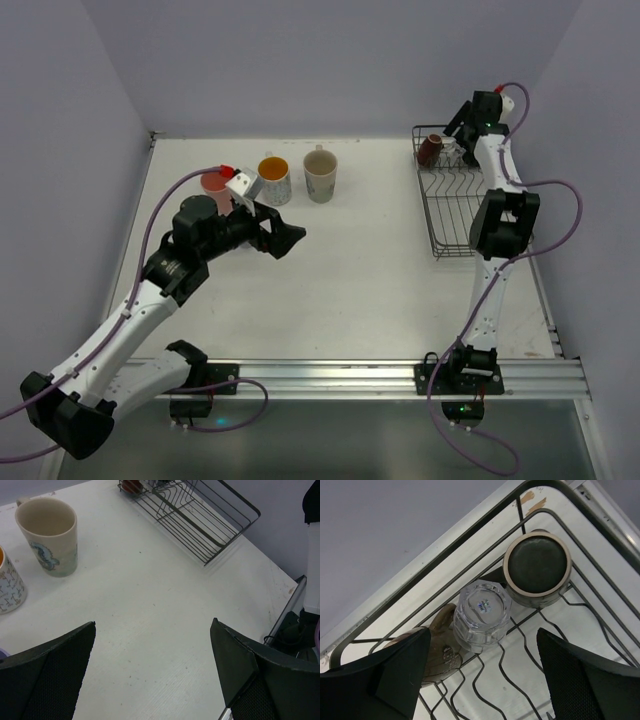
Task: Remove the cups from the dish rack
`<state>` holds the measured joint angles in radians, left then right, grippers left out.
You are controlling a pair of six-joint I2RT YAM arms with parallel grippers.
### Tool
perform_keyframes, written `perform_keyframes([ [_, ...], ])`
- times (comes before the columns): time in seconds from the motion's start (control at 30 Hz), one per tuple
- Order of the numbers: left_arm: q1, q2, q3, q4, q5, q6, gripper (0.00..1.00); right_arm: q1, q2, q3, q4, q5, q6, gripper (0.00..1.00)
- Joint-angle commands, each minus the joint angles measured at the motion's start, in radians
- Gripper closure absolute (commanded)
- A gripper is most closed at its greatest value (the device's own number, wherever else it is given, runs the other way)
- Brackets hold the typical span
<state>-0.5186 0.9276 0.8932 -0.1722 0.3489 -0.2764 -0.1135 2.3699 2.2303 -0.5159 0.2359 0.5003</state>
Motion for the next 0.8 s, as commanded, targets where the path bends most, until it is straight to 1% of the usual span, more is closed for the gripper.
perform_keyframes([
  [0.0,-0.004,0.008,-0.007,0.04,0.015,0.009,0.0,-0.003,0.031,0.069,-0.021,-0.05,0.03,0.11],
  [0.1,-0.006,0.013,-0.005,0.042,0.015,0.011,0.0,-0.005,0.057,0.094,-0.018,-0.06,0.032,0.11],
  [0.13,-0.006,0.017,-0.005,0.043,0.016,0.013,0.0,-0.005,0.066,0.104,-0.019,-0.063,0.034,0.13],
  [0.53,-0.006,0.042,-0.002,0.046,0.012,0.019,0.0,-0.018,0.106,0.124,0.019,-0.075,0.034,0.18],
  [0.77,-0.006,0.047,-0.002,0.045,-0.001,0.034,0.0,-0.025,0.121,0.146,0.027,-0.104,0.041,0.26],
])
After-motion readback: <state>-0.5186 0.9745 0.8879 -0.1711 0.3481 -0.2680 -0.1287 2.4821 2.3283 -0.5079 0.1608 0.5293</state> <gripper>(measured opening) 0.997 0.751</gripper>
